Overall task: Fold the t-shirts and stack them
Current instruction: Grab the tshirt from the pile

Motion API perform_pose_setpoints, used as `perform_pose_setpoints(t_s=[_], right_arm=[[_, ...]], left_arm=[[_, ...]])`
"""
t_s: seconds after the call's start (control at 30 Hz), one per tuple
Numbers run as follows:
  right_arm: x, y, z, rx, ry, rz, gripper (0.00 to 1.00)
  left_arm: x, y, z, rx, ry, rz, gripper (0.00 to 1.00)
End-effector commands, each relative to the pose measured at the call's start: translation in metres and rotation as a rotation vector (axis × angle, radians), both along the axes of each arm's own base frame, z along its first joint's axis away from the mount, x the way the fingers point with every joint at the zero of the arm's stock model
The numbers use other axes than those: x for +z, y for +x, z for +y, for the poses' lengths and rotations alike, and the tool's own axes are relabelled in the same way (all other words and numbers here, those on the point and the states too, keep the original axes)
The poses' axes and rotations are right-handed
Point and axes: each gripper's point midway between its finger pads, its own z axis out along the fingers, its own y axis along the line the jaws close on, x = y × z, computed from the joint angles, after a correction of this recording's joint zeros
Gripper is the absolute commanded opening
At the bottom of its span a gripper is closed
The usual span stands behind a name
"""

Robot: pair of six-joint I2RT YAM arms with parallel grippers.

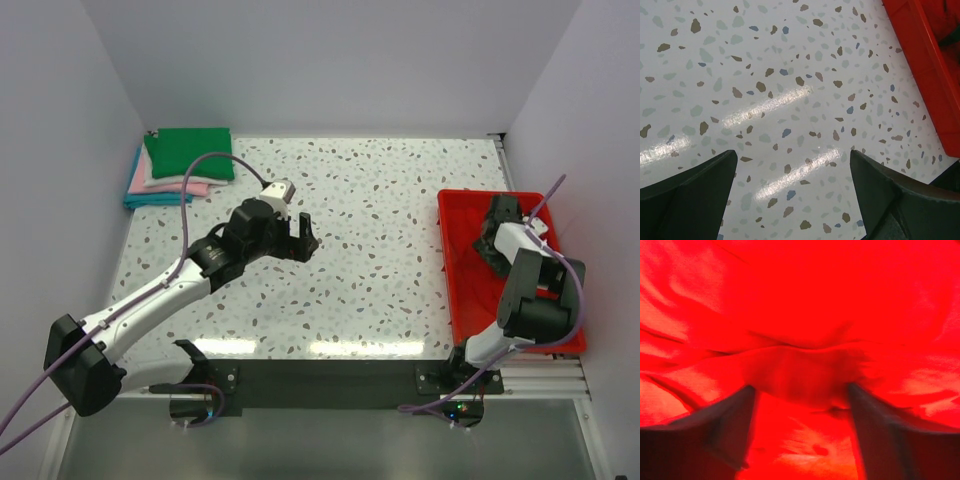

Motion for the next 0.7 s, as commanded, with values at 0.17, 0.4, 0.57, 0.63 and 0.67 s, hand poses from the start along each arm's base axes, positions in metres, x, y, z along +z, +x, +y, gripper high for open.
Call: perform_pose_setpoints(t_s=[0.17, 0.4, 0.57, 0.63, 0.67], right_arm=[[0.030, 0.020, -0.009, -0.008, -0.048, -0.126, 0.00], [0.130, 0.037, 0.008, 0.122, -0.047, -0.348, 0.00], [0.262, 0.049, 0.043, 0.299, -0.058, -0.648, 0.00], [0.298, 0.053, 0.070, 0.402, -0.055, -0.728, 0.00], [0.334, 0.053, 0.084, 0.448, -0.073, -0.810, 0.00]], left_arm=[[0.007, 0.003, -0.006, -0.019, -0.027, -0.028, 0.98], [0.020, 0.007, -0.002, 0.004, -0.027, -0.062, 0.93], [0.036, 0.013, 0.005, 0.049, -0.028, -0.104, 0.92], [0.040, 0.016, 0.008, 0.068, -0.025, -0.115, 0.92], [0.046, 0.019, 0.011, 0.089, -0.026, -0.132, 0.92]])
